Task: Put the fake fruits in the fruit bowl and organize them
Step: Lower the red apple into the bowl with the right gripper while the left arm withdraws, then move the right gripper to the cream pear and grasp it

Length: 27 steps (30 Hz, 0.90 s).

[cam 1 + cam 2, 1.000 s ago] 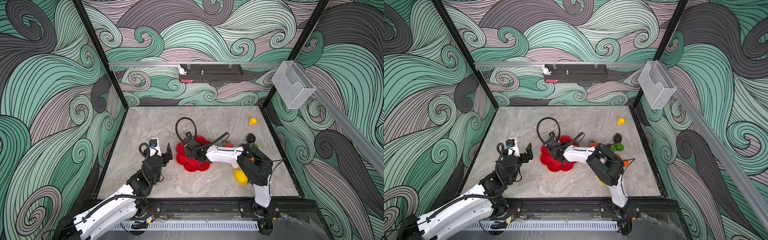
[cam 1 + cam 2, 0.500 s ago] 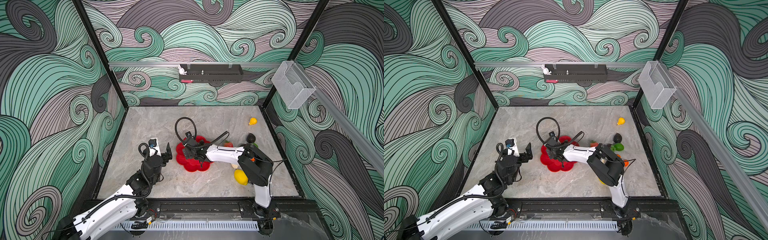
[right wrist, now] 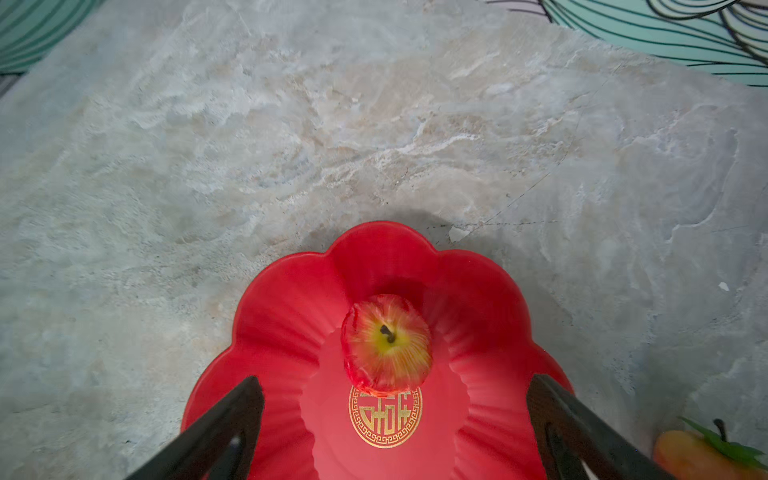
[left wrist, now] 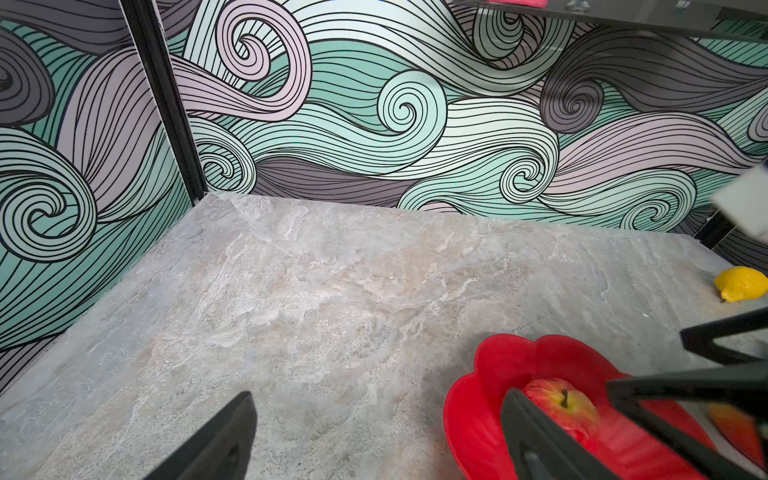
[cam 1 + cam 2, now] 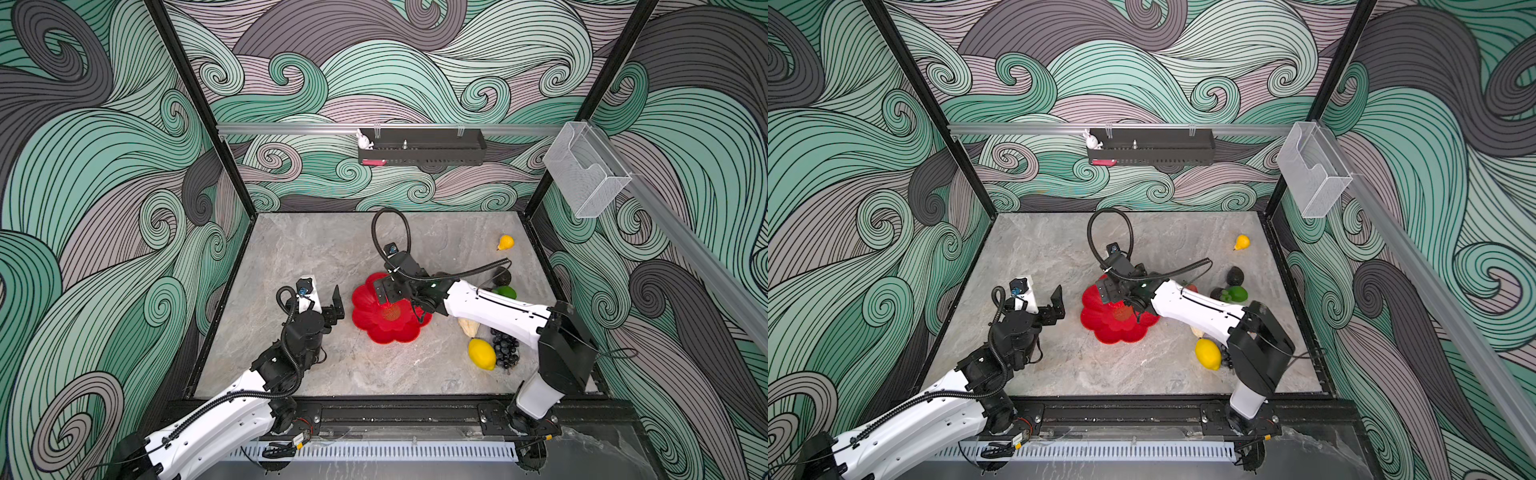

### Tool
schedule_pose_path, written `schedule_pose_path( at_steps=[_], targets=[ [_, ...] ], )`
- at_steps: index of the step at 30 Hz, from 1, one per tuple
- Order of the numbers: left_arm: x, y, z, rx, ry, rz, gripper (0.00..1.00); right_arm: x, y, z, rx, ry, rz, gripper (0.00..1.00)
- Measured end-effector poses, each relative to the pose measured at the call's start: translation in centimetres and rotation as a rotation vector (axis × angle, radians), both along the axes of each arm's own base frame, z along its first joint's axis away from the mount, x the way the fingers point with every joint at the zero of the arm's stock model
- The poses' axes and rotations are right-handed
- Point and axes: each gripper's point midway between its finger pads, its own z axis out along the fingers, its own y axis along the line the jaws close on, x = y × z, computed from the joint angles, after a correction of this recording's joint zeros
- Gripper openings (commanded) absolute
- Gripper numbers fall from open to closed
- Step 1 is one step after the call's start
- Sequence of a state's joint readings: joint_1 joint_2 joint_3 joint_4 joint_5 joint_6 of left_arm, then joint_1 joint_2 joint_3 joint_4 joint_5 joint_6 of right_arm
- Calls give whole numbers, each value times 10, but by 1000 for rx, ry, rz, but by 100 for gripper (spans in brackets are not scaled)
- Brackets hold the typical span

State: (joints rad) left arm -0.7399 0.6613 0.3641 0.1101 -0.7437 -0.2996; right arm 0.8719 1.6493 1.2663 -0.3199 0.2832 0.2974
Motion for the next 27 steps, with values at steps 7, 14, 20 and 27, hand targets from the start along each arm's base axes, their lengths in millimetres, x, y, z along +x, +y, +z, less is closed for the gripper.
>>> schedule_pose_path(
  at_steps=[7,14,20,27],
  targets=[
    [0,-2,-2,4,10,-14,94,25,-67,39,43,-33,-141,100],
    [1,-5,-2,7,17,-20,94,10,-153,20,20,63,-322,98],
    [2,-9,-5,7,31,-37,94,-32,-204,-14,21,180,-411,96],
    [4,-13,-9,9,45,-48,94,-59,-222,-59,9,339,-467,92]
  ],
)
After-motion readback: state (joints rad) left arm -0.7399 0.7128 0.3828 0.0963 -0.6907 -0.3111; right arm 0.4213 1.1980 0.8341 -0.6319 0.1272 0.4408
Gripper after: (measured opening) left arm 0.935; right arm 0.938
